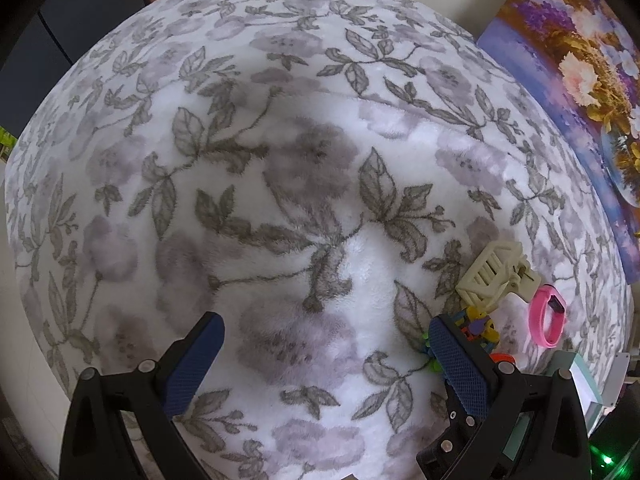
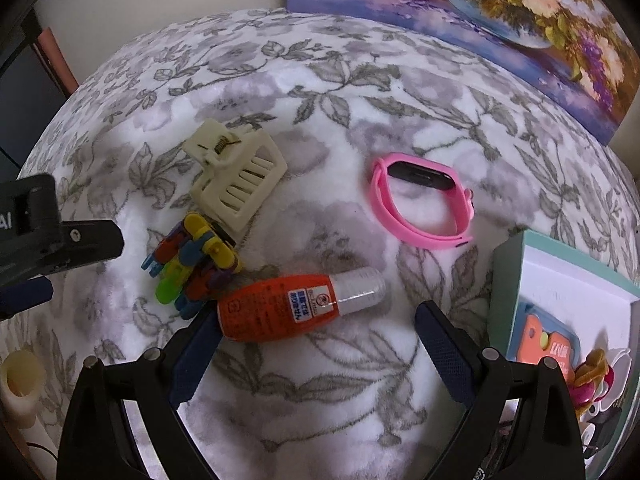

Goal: Organize rigid objects
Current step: 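Reach the right gripper to the orange glue bottle, then grasp the orange glue bottle with the right gripper while the left grasps the colourful toy blocks, then carry the glue bottle and toy blocks over the tray with both grippers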

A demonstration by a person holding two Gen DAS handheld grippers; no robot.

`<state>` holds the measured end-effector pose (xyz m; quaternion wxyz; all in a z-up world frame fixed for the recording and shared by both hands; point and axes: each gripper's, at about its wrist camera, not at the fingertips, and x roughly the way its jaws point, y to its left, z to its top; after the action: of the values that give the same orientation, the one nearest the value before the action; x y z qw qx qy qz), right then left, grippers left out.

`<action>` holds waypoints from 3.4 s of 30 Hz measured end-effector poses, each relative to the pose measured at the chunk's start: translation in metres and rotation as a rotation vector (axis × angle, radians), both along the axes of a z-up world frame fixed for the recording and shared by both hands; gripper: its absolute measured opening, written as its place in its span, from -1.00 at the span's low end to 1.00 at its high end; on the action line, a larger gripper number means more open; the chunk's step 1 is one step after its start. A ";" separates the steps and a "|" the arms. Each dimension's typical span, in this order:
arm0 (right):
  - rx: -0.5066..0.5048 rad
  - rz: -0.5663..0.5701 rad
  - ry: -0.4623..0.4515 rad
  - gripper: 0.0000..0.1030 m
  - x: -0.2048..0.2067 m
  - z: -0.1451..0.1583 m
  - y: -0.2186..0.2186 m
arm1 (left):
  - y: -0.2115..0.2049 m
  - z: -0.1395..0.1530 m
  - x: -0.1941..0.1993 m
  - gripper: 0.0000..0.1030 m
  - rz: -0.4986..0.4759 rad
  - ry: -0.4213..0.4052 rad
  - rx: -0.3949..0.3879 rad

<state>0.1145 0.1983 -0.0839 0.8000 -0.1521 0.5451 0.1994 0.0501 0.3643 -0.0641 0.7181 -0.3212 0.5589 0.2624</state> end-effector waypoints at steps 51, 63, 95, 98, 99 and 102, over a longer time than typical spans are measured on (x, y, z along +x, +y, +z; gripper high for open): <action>0.049 -0.218 -0.076 0.50 0.027 0.081 -0.100 | -0.067 0.001 0.040 0.88 -0.245 -0.089 0.000; 0.056 -0.230 -0.066 0.50 0.027 0.080 -0.107 | -0.072 -0.003 0.047 0.57 -0.259 -0.085 0.061; 0.082 -0.329 -0.074 0.50 0.011 0.113 -0.165 | -0.104 0.074 0.031 -0.42 -0.330 -0.281 0.069; 0.079 -0.350 -0.076 0.50 0.007 0.117 -0.175 | -0.113 0.087 0.028 -0.42 -0.351 -0.311 0.071; 0.078 -0.363 -0.075 0.50 0.005 0.118 -0.181 | -0.117 0.091 0.026 -0.42 -0.358 -0.321 0.070; 0.085 -0.396 -0.070 0.50 0.001 0.122 -0.195 | -0.129 0.104 0.022 -0.42 -0.384 -0.351 0.070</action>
<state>0.1153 0.0032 0.0383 0.8477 -0.0151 0.5273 0.0556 0.0719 0.2356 0.0395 0.8513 -0.2247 0.4671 0.0807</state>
